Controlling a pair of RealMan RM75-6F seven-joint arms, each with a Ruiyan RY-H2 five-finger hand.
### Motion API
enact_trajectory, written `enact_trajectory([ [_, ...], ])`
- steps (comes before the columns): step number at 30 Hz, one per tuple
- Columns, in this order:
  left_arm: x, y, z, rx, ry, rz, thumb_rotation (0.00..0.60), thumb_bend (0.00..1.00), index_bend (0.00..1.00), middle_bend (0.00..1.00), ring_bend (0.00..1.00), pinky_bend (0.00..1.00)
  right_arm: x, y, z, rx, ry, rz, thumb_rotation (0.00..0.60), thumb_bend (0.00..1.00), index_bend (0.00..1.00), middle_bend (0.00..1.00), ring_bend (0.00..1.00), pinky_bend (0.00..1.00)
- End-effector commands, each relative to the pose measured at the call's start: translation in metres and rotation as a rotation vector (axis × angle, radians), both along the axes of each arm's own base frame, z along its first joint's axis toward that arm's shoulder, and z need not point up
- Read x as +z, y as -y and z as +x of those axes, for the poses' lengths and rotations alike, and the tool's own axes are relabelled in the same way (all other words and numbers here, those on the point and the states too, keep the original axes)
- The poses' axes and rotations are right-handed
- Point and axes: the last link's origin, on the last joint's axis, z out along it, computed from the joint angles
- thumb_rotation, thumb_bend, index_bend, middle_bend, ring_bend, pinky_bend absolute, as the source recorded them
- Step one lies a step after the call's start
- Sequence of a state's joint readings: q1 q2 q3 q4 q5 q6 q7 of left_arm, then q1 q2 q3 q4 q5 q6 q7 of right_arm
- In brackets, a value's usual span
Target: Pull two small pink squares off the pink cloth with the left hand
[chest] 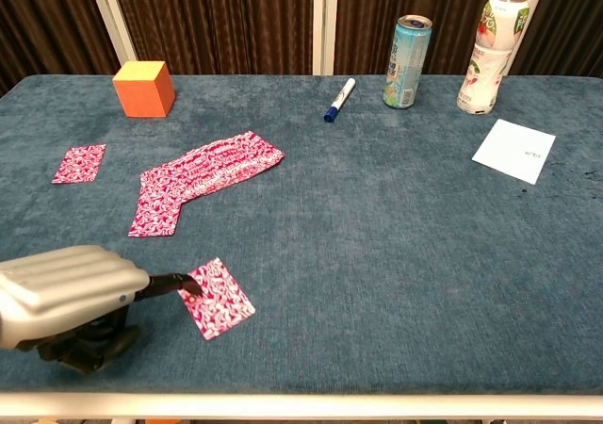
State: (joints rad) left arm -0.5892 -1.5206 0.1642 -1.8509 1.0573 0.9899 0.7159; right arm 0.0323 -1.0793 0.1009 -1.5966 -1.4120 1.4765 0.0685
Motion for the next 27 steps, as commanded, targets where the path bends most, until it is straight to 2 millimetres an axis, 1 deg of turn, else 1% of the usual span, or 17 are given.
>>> enact_trajectory([
  [1,0.002,0.002,0.002,-0.006,0.009,-0.006,0.6,0.64,0.13,1.0,0.97,0.94,0.0,0.0,0.0,0.0,0.0,0.0,0.6,0.23,0.0,0.0,0.0,0.0],
  [4,0.004,0.0,0.004,-0.014,0.018,0.016,0.6,0.64,0.13,1.0,0.97,0.94,0.0,0.0,0.0,0.001,0.002,-0.001,0.6,0.23,0.0,0.0,0.0,0.0],
  [7,0.01,-0.006,0.008,-0.014,0.052,0.07,0.6,0.63,0.13,1.0,0.97,0.94,0.001,-0.001,-0.001,0.002,0.002,-0.005,0.6,0.23,0.0,0.0,0.0,0.0],
  [10,0.025,-0.014,0.011,-0.024,0.095,0.153,0.6,0.64,0.12,1.0,0.96,0.94,0.002,-0.001,-0.001,0.006,0.004,-0.008,0.6,0.23,0.0,0.0,0.0,0.0],
  [11,0.033,-0.017,0.011,-0.031,0.113,0.199,0.6,0.64,0.12,0.99,0.96,0.93,0.002,-0.001,0.0,0.009,0.005,-0.008,0.6,0.23,0.0,0.0,0.0,0.0],
  [13,0.047,-0.022,0.009,-0.038,0.137,0.279,0.6,0.63,0.12,0.95,0.92,0.91,0.001,0.0,0.001,0.017,0.007,-0.008,0.6,0.23,0.0,0.0,0.0,0.0],
  [14,0.058,-0.026,0.005,-0.04,0.153,0.34,0.6,0.61,0.12,0.91,0.88,0.89,0.001,-0.001,0.001,0.023,0.008,-0.007,0.6,0.23,0.0,0.0,0.0,0.0],
  [15,0.066,-0.028,0.001,-0.037,0.168,0.386,0.6,0.6,0.12,0.84,0.81,0.86,0.001,-0.001,0.002,0.028,0.009,-0.007,0.6,0.23,0.0,0.0,0.0,0.0],
  [16,0.073,-0.03,-0.004,-0.029,0.183,0.429,0.6,0.59,0.12,0.71,0.69,0.8,0.0,-0.001,0.002,0.034,0.009,-0.007,0.6,0.23,0.0,0.0,0.0,0.0],
  [17,0.082,-0.032,-0.013,-0.014,0.19,0.478,0.6,0.57,0.12,0.46,0.45,0.66,0.0,-0.001,0.003,0.04,0.009,-0.007,0.6,0.23,0.0,0.0,0.0,0.0],
  [18,0.089,-0.033,-0.02,-0.003,0.183,0.513,0.6,0.55,0.12,0.26,0.26,0.51,0.0,0.0,0.004,0.044,0.009,-0.007,0.6,0.23,0.0,0.0,0.0,0.0],
  [19,0.097,-0.034,-0.029,0.02,0.167,0.544,0.6,0.52,0.12,0.09,0.1,0.36,0.0,0.0,0.005,0.049,0.01,-0.007,0.6,0.23,0.0,0.0,0.0,0.0],
  [20,0.103,-0.034,-0.036,0.043,0.159,0.559,0.6,0.5,0.12,0.03,0.04,0.28,0.001,-0.001,0.006,0.053,0.01,-0.008,0.6,0.23,0.0,0.0,0.0,0.0],
  [21,0.109,-0.033,-0.042,0.066,0.154,0.574,0.589,0.47,0.12,0.0,0.01,0.18,0.001,-0.001,0.006,0.055,0.01,-0.009,0.6,0.23,0.0,0.0,0.0,0.0],
  [22,0.114,-0.032,-0.048,0.088,0.149,0.587,0.565,0.44,0.11,0.0,0.0,0.13,0.001,-0.002,0.006,0.057,0.01,-0.009,0.6,0.23,0.0,0.0,0.0,0.0],
  [24,0.126,-0.027,-0.062,0.131,0.141,0.619,0.513,0.4,0.11,0.0,0.0,0.1,0.001,-0.003,0.007,0.058,0.012,-0.011,0.6,0.23,0.0,0.0,0.0,0.0],
  [27,0.139,-0.021,-0.078,0.175,0.137,0.65,0.499,0.38,0.11,0.0,0.0,0.09,0.0,-0.003,0.006,0.055,0.015,-0.012,0.6,0.23,0.0,0.0,0.0,0.0],
])
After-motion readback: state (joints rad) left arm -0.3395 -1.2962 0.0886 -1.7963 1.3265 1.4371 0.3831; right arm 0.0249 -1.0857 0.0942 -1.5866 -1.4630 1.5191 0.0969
